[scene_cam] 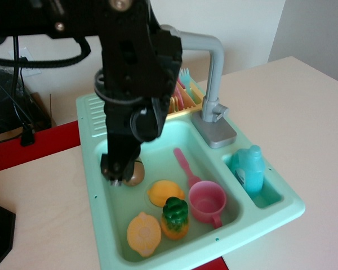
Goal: Turn faucet front to right
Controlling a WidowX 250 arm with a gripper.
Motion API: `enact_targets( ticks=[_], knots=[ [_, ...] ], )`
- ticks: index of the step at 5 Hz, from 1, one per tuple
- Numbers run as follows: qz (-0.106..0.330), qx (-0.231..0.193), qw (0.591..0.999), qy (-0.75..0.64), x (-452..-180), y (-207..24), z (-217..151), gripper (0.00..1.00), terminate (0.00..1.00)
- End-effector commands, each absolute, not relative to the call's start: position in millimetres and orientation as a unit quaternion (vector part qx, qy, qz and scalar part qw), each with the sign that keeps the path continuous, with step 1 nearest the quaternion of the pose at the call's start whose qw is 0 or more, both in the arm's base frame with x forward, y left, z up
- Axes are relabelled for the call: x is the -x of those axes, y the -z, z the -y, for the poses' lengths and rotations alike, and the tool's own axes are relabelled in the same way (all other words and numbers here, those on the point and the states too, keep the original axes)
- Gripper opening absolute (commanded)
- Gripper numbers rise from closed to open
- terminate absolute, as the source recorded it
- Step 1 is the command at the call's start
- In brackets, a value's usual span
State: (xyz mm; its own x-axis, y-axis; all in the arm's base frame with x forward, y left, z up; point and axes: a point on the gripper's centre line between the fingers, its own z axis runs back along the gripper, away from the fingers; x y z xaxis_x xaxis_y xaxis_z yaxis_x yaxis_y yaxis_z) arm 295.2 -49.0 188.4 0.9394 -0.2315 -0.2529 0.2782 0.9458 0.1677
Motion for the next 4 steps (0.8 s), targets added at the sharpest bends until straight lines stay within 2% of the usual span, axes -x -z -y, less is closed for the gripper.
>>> enact_targets(
  ticks=[1,2,3,4],
  knots=[
    [-0.075,-0.137,0.987,0.041,-279,-212,-14,1.00,0.00],
    [-0.075,-0.137,0.988,0.005,-264,-215,-51,1.00,0.00],
    [-0.068,-0.140,0.988,-0.006,-247,-222,-63,1.00,0.00],
    [-0.057,-0.122,0.991,-0.004,-235,-229,-55,1.00,0.00]
  ],
)
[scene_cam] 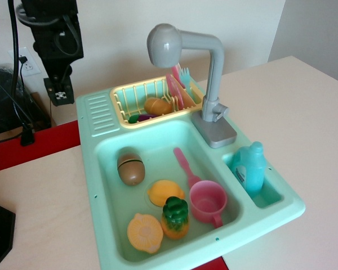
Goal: Turn faucet front to right
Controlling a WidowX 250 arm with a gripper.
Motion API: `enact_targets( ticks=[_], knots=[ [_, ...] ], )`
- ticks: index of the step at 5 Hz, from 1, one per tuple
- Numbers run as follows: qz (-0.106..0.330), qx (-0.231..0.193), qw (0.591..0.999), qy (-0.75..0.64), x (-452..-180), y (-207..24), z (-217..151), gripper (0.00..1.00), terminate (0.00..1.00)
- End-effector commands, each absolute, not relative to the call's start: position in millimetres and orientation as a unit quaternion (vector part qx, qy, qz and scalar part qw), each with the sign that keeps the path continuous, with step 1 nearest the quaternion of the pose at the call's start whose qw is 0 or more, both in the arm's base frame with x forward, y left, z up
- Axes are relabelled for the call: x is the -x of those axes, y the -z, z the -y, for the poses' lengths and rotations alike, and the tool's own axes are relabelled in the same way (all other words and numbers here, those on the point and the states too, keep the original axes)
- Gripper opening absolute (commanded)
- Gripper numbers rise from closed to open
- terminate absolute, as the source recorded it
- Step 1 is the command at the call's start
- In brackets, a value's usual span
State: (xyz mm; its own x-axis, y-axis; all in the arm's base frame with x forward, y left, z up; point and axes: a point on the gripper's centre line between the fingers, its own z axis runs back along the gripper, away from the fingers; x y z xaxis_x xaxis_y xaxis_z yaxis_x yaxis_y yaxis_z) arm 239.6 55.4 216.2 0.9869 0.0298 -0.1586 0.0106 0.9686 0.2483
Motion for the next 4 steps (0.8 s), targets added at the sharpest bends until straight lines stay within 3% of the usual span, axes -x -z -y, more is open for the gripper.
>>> enact_targets(
  ticks=[1,2,4],
  knots=[
    [-0.053,-0.059,0.997,0.013,-227,-235,-35,1.00,0.00],
    [-0.050,0.003,0.998,0.032,-220,-242,-15,1.00,0.00],
    [-0.050,-0.010,0.998,0.034,-203,-246,-17,1.00,0.00]
  ],
)
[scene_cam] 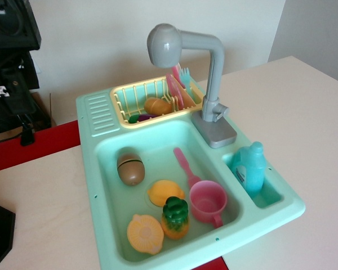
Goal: Turn faucet front to right
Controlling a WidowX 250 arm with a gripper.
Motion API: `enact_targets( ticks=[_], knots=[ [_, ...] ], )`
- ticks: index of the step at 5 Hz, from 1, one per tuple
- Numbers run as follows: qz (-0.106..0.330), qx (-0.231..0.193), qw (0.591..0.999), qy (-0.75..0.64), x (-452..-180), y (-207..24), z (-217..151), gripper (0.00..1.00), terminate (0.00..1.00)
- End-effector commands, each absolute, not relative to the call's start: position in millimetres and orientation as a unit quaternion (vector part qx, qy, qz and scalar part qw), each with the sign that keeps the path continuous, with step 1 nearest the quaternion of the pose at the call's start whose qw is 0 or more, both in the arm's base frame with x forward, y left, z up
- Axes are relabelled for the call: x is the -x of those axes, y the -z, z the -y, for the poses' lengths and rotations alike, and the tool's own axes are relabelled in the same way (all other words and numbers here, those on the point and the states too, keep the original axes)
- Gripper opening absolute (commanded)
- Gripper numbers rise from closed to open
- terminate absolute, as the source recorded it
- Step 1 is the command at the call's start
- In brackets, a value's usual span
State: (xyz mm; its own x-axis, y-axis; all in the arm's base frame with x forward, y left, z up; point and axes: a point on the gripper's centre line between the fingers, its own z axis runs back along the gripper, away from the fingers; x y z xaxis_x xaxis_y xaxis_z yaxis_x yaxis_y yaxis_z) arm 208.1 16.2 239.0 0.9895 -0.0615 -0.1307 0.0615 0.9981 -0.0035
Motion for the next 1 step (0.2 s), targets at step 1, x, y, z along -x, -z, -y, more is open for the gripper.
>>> enact_targets(
  ticks=[1],
  knots=[
    [-0.056,-0.040,0.997,0.031,-194.9,-242.8,-14.3,1.00,1.00]
  ],
)
